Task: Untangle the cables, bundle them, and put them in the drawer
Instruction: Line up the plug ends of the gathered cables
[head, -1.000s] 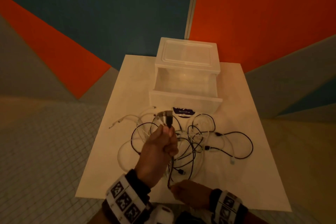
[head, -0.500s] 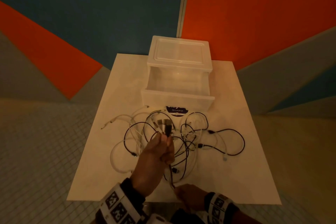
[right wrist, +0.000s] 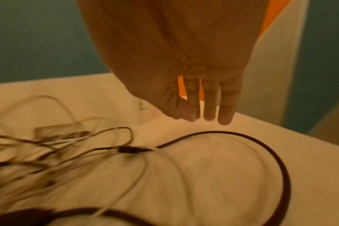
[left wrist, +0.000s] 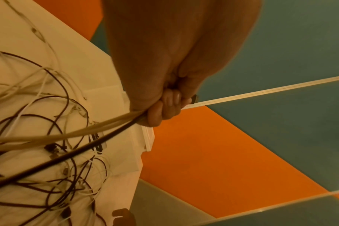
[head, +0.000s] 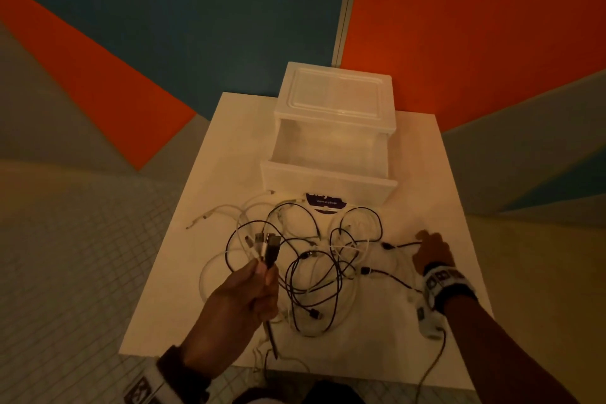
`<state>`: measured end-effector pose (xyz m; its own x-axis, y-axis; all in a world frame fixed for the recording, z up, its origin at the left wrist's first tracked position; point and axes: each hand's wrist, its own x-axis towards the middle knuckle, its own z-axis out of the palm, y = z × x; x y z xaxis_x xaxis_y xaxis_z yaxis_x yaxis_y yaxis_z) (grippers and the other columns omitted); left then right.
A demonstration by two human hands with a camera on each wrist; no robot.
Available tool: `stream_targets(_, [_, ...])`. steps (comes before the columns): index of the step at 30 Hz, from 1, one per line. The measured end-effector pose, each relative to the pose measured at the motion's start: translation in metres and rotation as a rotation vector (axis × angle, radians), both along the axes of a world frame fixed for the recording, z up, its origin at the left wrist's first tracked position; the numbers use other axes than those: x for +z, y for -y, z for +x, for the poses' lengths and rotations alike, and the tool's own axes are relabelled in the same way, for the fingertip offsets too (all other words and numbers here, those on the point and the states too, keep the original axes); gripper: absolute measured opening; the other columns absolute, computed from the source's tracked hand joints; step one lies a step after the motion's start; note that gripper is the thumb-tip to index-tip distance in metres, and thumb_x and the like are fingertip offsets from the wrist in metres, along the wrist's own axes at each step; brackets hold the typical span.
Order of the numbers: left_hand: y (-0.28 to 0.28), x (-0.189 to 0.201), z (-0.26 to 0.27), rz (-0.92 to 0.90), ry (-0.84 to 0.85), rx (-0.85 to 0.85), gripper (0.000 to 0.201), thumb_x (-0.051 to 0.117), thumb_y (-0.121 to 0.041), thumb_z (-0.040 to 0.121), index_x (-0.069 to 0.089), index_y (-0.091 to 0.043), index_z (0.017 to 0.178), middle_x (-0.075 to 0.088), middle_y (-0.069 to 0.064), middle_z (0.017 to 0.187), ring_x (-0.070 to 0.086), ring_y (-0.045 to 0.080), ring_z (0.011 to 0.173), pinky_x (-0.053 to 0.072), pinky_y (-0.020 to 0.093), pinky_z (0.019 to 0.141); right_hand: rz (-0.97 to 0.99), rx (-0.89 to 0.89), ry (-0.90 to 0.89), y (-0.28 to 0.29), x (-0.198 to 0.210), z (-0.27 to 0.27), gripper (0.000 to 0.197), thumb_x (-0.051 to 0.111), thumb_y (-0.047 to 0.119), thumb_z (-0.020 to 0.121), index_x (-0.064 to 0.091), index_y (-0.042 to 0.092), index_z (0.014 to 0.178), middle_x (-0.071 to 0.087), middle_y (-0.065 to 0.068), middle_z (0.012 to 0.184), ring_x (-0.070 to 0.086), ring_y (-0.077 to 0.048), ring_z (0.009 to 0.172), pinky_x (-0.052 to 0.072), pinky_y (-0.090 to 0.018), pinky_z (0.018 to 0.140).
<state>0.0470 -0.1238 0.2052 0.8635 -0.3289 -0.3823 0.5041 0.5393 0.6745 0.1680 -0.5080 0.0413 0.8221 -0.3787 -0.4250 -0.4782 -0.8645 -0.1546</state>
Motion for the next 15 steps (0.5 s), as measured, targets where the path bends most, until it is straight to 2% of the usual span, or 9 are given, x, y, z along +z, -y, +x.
stream_targets(2, [0.001, -0.002, -0.001, 0.012, -0.027, 0.014, 0.035, 0.08, -0.038, 0.068, 0.061, -0.009, 0.074, 0.025, 0.004, 0.07, 0.023, 0.013, 0.056, 0.024, 0.027, 0.052, -0.055, 0.054, -0.03, 0.009, -0.008, 0.005, 0.05, 0.041, 0.015, 0.094, 0.036, 0.023, 0.143, 0.029, -0.01, 0.15, 0.03, -0.032, 0.135, 0.034, -0.047, 0.109])
stream_targets(5, [0.002, -0.004, 0.0, 0.028, -0.042, 0.024, 0.041, 0.076, -0.04, 0.071, 0.064, -0.003, 0.082, 0.023, 0.004, 0.069, 0.022, 0.013, 0.057, 0.022, 0.027, 0.052, -0.074, 0.168, -0.126, 0.011, -0.023, -0.002, 0.052, 0.035, 0.025, 0.098, 0.021, 0.03, 0.148, 0.013, -0.003, 0.158, 0.011, -0.025, 0.146, 0.02, -0.048, 0.116])
stream_targets(8, [0.003, -0.007, 0.003, 0.04, -0.03, 0.051, 0.044, 0.082, -0.04, 0.065, 0.062, -0.003, 0.079, 0.029, 0.003, 0.067, 0.024, 0.012, 0.055, 0.025, 0.026, 0.051, -0.222, 0.182, -0.179, 0.018, -0.029, -0.012, 0.05, 0.028, 0.029, 0.101, 0.017, 0.028, 0.15, 0.009, -0.007, 0.159, 0.006, -0.027, 0.147, 0.016, -0.051, 0.117])
stream_targets(10, [0.005, -0.008, 0.005, 0.044, -0.013, 0.069, 0.038, 0.081, -0.037, 0.067, 0.059, -0.007, 0.073, 0.03, 0.004, 0.068, 0.026, 0.013, 0.056, 0.028, 0.026, 0.051, -0.281, 0.214, -0.206, 0.021, -0.026, -0.017, 0.046, 0.029, 0.031, 0.1, 0.024, 0.029, 0.146, 0.015, -0.01, 0.157, 0.014, -0.03, 0.144, 0.022, -0.051, 0.114])
stream_targets(12, [0.008, -0.009, 0.007, 0.04, -0.005, 0.086, 0.027, 0.072, -0.031, 0.076, 0.057, -0.009, 0.072, 0.034, 0.003, 0.068, 0.028, 0.013, 0.056, 0.03, 0.025, 0.051, -0.238, 0.232, -0.23, 0.022, -0.015, -0.018, 0.045, 0.033, 0.031, 0.099, 0.029, 0.028, 0.143, 0.027, -0.012, 0.151, 0.03, -0.031, 0.137, 0.03, -0.048, 0.111])
stream_targets(14, [0.008, -0.01, 0.01, 0.035, -0.005, 0.096, 0.02, 0.059, -0.024, 0.085, 0.055, -0.008, 0.073, 0.036, 0.003, 0.068, 0.029, 0.013, 0.056, 0.031, 0.026, 0.052, -0.091, 0.176, -0.184, 0.025, 0.007, -0.016, 0.039, 0.039, 0.029, 0.098, 0.04, 0.023, 0.137, 0.047, -0.015, 0.138, 0.049, -0.034, 0.119, 0.042, -0.044, 0.101])
stream_targets(15, [0.008, -0.01, 0.012, 0.032, -0.002, 0.1, 0.019, 0.054, -0.022, 0.086, 0.054, -0.008, 0.074, 0.036, 0.003, 0.069, 0.029, 0.013, 0.057, 0.031, 0.025, 0.052, -0.032, 0.147, -0.106, 0.027, 0.021, -0.015, 0.029, 0.042, 0.025, 0.097, 0.049, 0.021, 0.125, 0.056, -0.016, 0.126, 0.056, -0.033, 0.103, 0.048, -0.043, 0.091])
